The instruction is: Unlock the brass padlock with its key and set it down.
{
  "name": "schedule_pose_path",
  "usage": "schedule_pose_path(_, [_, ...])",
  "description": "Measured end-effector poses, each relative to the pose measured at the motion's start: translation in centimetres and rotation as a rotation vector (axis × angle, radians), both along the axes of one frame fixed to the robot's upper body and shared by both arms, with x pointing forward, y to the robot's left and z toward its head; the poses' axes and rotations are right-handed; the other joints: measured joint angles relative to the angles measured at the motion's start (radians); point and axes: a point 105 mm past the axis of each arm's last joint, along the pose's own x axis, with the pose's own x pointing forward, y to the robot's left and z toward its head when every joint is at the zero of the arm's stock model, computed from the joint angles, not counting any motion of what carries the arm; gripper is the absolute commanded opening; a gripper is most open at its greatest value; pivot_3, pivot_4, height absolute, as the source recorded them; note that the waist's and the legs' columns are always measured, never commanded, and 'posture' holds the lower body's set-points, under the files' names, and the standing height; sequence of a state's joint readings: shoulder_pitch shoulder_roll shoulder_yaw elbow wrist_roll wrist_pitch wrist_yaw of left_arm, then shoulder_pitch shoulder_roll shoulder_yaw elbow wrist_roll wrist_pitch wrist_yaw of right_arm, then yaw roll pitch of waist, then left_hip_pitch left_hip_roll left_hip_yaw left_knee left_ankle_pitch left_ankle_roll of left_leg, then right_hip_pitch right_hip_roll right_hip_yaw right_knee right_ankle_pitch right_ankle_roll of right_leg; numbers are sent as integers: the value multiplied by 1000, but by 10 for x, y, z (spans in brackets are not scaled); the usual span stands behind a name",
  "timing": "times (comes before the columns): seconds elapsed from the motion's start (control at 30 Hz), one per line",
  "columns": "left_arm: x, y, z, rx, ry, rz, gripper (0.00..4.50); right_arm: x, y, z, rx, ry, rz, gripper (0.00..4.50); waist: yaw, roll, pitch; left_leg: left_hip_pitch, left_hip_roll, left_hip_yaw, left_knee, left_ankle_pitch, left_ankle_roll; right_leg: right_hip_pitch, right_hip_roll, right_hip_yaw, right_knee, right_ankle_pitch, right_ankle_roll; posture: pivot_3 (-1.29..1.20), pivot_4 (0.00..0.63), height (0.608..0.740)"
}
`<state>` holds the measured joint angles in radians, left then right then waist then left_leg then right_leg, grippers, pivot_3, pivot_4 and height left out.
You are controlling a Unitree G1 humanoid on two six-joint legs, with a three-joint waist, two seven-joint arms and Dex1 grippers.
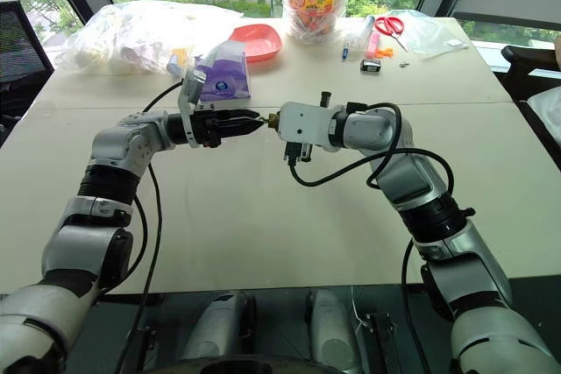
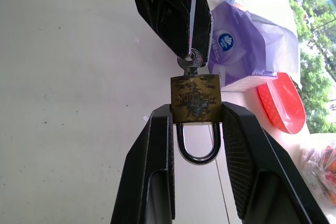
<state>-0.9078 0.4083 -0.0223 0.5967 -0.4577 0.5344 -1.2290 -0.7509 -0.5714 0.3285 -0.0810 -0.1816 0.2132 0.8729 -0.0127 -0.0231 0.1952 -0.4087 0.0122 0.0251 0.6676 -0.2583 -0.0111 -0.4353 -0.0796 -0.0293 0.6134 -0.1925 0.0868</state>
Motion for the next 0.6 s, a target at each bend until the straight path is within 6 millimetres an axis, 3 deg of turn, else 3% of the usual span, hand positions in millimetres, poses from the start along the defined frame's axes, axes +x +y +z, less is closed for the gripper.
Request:
schedule_pose_path(0.03, [0, 0, 0, 0, 0, -2, 2157, 0, 0, 0, 0, 0, 0, 692, 0, 0, 0, 0, 0, 0, 0, 0, 0, 0, 0, 0, 0, 0, 0, 0, 150, 740])
schedule_pose_path(0.07, [0, -1, -1, -1, 1, -5, 1593, 0, 0, 0, 0, 0, 0, 692, 0, 0, 0, 0, 0, 0, 0, 0, 0, 0, 0, 0, 0, 0, 0, 0, 150, 740])
schedule_pose_path(0.2, [-1, -6, -2, -12, 2, -18, 94, 1, -1, 0, 0, 3, -7, 692, 1, 0, 0, 0, 0, 0, 0, 0, 0, 0, 0, 0, 0, 0, 0, 0, 150, 740])
schedule_pose_path(0.43, [-2, -7, -1, -3, -28, -38, 38, 1, -2, -1, 2, 12, -22, 692, 0, 0, 0, 0, 0, 0, 0, 0, 0, 0, 0, 0, 0, 0, 0, 0, 150, 740])
schedule_pose_path(0.6, [-1, -12, -1, 105, -198, -41, 38, 0, -5, -5, 1, 33, -38, 692, 1, 0, 0, 0, 0, 0, 0, 0, 0, 0, 0, 0, 0, 0, 0, 0, 150, 740])
